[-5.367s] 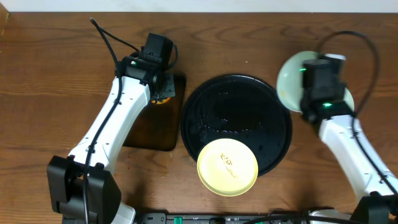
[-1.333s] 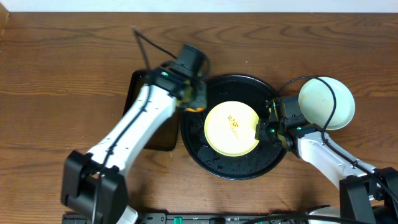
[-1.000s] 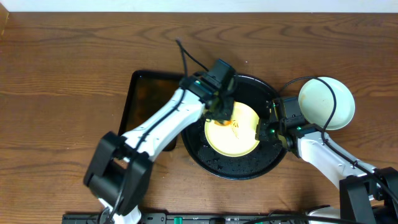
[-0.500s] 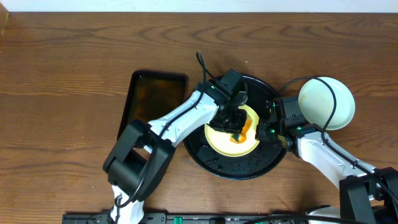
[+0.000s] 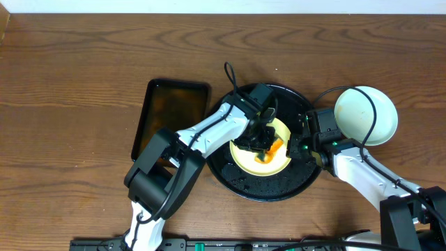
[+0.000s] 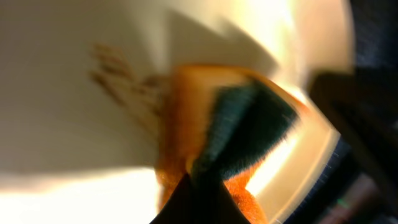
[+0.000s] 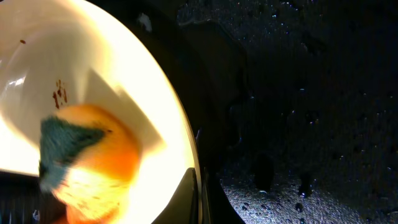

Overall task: Clean dirty plates on tray and stack at the side
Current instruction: 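Scrub the yellow plate with the sponge in the left gripper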

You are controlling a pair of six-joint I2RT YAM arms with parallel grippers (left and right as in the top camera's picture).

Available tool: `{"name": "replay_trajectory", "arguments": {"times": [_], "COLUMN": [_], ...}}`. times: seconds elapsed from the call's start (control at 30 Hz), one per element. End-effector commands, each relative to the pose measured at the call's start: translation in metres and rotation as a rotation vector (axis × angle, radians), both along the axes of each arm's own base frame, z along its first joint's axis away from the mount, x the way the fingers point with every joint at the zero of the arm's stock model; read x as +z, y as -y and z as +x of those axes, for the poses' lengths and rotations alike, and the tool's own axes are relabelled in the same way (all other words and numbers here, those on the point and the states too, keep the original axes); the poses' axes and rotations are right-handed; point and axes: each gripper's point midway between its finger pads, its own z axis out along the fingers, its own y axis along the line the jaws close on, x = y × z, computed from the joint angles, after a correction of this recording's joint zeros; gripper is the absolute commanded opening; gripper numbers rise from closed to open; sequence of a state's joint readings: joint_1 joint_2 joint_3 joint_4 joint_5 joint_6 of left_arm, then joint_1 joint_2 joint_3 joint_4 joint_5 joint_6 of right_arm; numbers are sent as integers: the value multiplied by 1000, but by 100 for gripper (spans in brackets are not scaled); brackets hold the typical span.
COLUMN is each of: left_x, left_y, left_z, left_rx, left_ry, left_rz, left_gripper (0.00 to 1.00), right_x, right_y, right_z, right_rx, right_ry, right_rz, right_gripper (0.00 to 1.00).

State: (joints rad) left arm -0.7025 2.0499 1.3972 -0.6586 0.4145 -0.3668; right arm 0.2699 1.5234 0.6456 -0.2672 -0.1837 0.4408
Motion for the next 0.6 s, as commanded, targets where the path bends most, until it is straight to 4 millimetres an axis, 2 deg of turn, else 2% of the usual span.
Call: {"name": "replay_trajectory", "arguments": {"times": [0.0, 0.13, 0.23, 0.43, 0.57], "left_x": [-26, -23, -21, -16, 3], "left_y": [-45, -52, -50, -67, -74], "left_z": [34, 55, 63, 78, 80], "left_rx": [63, 93, 106, 147, 163], "left_ry": [180, 279, 308, 340, 345], "left_rz": [260, 300, 288, 338, 333], "left_gripper": [8, 7, 8, 7, 8], "right_x": [-2, -4, -4, -5, -6], "right_y": [-2, -1, -1, 0, 3], "right_z": [-4, -8, -9, -12, -12], "right_rx": [0, 0, 0, 0, -6], "right_ry": [-16, -33, -38, -51, -50], "right_rz": [-1, -5, -7, -11, -26], "right_gripper": [1, 1, 1, 1, 1]}}
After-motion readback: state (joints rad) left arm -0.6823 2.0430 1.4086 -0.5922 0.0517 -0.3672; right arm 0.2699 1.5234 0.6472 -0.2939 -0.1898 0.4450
